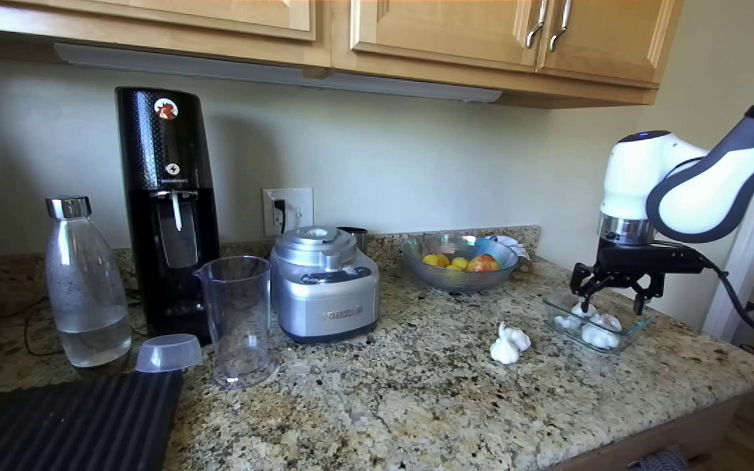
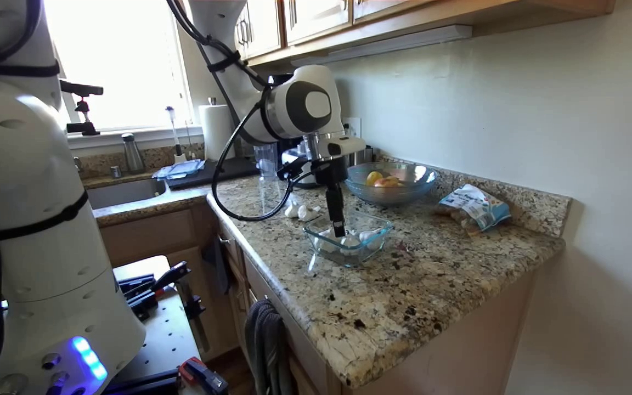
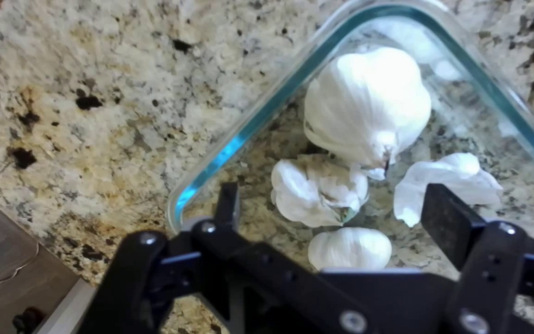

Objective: Remove the cloves of garlic from the glass bowl and put it on the counter

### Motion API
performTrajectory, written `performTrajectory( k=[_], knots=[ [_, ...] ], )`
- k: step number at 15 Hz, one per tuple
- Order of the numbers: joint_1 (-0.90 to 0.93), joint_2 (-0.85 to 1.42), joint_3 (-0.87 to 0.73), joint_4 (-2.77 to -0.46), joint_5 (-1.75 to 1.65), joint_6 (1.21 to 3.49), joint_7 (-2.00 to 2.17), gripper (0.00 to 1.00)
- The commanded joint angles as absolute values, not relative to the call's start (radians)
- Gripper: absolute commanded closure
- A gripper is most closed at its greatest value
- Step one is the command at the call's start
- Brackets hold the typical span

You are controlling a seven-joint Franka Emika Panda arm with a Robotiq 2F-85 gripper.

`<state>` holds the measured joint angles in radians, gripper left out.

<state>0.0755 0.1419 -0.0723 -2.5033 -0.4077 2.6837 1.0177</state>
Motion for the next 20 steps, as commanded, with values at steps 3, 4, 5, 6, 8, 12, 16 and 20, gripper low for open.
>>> performTrajectory(
  k=[3, 4, 5, 6, 8, 12, 16, 20],
  knots=[
    [0.069, 0.161, -0.102, -2.500, -0.397, 2.658, 1.005, 0.00],
    [0.065, 0.168, -0.104, -2.502, -0.389, 2.676, 0.994, 0.00],
    [0.062, 0.173, -0.105, -2.501, -0.378, 2.686, 0.983, 0.00],
    [0.058, 0.178, -0.104, -2.504, -0.368, 2.708, 0.970, 0.00],
    [0.054, 0.185, -0.101, -2.504, -0.340, 2.723, 0.944, 0.00],
    [0.046, 0.192, -0.101, -2.510, -0.287, 2.753, 0.877, 0.00],
    [0.049, 0.198, -0.097, -2.517, -0.224, 2.788, 0.811, 0.00],
    [0.063, 0.199, -0.099, -2.520, -0.174, 2.802, 0.754, 0.00]
  ],
)
